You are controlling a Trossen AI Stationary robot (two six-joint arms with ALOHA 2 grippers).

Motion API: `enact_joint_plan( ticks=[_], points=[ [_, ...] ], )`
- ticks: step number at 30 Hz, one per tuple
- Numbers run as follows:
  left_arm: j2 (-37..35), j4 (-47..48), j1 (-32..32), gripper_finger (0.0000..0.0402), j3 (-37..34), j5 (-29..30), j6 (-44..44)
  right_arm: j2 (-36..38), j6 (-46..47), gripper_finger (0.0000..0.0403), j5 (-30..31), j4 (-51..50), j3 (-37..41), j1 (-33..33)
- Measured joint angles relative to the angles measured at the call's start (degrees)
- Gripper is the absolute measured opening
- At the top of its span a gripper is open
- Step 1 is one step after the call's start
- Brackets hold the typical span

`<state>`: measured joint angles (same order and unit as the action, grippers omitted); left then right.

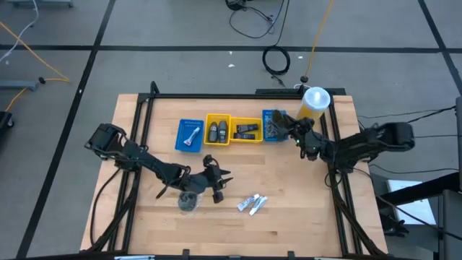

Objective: Pick & Place Travel size toiletries
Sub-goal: Put the hairbrush into the right blue basket

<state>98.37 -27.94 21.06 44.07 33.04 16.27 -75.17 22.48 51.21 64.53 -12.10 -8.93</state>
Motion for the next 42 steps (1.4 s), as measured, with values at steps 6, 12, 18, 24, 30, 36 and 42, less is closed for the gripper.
enact_joint_plan(
  ticks=[6, 12, 18, 24, 30, 36, 42],
  points=[
    [0.0, -0.2, 0.1, 0.0106, 0.0, 0.0, 0.0, -6.5, 1.1, 0.0002, -0.2, 5.2, -0.6, 0.0],
    [0.0, -0.3, 0.1, 0.0106, 0.0, 0.0, 0.0, -7.8, 1.1, 0.0050, -0.9, 4.1, -0.7, 0.0],
    [0.0, -0.4, 0.1, 0.0106, 0.0, -0.1, 0.0, -6.5, -1.0, 0.0137, -7.3, -1.7, -0.7, 0.0],
    [0.0, -0.5, 0.1, 0.0106, 0.0, -0.1, 0.0, 2.0, -0.4, 0.0159, -6.4, -15.0, -1.2, 0.0],
    [0.0, -0.5, 0.1, 0.0106, 0.0, -0.1, 0.0, 13.3, 3.9, 0.0120, -10.1, -44.7, -7.9, -0.6],
    [0.0, -0.6, 0.0, 0.0106, 0.0, -0.1, 0.0, 14.8, 5.1, 0.0064, -17.0, -65.9, -17.3, -3.3],
    [0.0, -0.7, -0.1, 0.0106, 0.0, -0.1, 0.0, 4.7, 0.6, 0.0005, -19.8, -70.7, -23.8, -7.3]
  ],
)
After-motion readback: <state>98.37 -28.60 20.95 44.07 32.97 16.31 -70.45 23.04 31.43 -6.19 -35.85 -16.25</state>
